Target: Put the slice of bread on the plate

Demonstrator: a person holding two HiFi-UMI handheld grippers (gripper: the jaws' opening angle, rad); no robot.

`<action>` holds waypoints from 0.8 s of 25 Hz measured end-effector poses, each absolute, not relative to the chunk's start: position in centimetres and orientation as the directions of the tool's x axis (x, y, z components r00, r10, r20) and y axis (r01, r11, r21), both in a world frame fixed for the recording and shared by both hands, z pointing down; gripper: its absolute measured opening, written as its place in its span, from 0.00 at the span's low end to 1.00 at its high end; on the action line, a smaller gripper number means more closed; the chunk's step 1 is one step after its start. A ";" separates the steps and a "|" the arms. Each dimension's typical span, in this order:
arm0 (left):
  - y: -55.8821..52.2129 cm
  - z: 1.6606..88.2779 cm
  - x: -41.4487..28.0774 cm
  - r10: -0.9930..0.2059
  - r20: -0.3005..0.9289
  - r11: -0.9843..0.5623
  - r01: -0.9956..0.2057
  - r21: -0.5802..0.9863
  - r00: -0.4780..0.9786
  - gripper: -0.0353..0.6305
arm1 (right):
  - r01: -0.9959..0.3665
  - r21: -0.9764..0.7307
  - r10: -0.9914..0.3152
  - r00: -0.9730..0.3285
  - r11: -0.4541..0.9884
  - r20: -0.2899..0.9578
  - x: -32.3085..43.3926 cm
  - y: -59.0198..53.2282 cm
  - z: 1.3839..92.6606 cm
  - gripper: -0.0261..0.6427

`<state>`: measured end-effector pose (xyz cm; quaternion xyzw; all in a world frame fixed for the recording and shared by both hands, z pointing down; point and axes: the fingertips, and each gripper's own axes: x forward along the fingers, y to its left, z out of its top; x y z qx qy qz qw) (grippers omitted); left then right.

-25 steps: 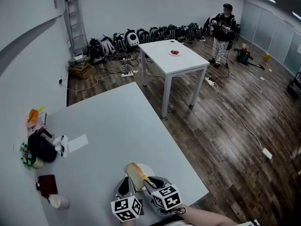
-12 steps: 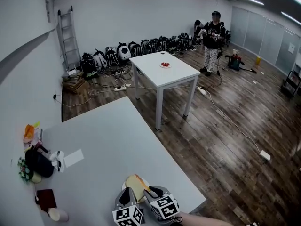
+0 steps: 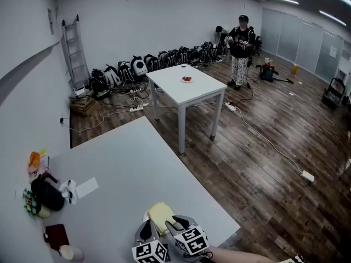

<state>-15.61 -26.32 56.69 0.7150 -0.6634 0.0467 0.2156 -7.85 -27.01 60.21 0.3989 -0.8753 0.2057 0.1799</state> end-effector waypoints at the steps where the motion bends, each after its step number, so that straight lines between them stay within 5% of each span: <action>1: -26.1 56.7 -15.6 -0.929 0.351 -0.027 -0.967 0.252 0.118 0.07 | -0.770 -0.225 -0.624 -0.622 0.596 0.473 -8.0 -26.8 59.8 0.23; 10: -22.8 55.7 -15.3 -0.925 0.350 -0.063 -0.969 0.239 0.146 0.07 | -0.781 -0.253 -0.654 -0.619 0.571 0.436 -8.1 -23.8 57.3 0.05; 20: -18.1 54.5 -16.0 -0.918 0.367 -0.070 -0.972 0.225 0.151 0.07 | -0.798 -0.245 -0.684 -0.599 0.550 0.416 -8.7 -19.2 55.1 0.04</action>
